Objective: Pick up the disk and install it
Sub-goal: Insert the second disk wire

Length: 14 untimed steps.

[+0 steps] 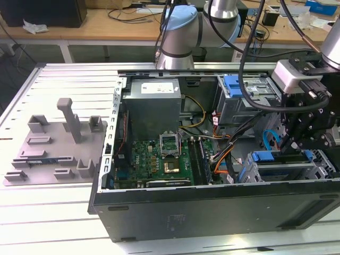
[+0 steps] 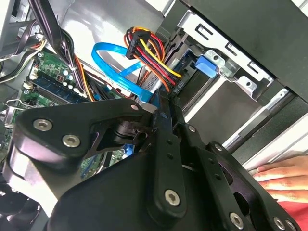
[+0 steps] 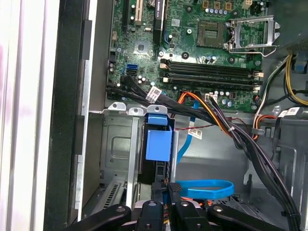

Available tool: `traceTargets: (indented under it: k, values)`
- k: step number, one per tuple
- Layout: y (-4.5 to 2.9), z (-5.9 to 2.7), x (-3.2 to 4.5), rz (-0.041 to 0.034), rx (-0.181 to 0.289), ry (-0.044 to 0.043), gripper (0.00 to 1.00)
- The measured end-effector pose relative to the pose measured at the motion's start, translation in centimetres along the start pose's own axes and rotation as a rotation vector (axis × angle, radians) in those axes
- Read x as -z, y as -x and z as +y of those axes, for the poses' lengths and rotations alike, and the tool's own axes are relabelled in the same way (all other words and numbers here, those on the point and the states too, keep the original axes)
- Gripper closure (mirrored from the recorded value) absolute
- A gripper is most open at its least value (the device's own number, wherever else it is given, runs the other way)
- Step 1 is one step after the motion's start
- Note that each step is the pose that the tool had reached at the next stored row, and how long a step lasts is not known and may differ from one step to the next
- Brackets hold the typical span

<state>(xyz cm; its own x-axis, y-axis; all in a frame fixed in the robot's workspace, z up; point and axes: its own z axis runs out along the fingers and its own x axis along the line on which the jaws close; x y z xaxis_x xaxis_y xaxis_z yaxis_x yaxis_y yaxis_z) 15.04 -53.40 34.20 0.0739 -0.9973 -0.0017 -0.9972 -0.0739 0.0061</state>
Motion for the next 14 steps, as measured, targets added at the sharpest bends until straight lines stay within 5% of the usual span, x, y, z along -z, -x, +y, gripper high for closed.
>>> traceTargets:
  k: [14]
  values:
    - [-0.11, 0.0, -0.36, -0.0165, 0.0, -0.0014, 0.84]
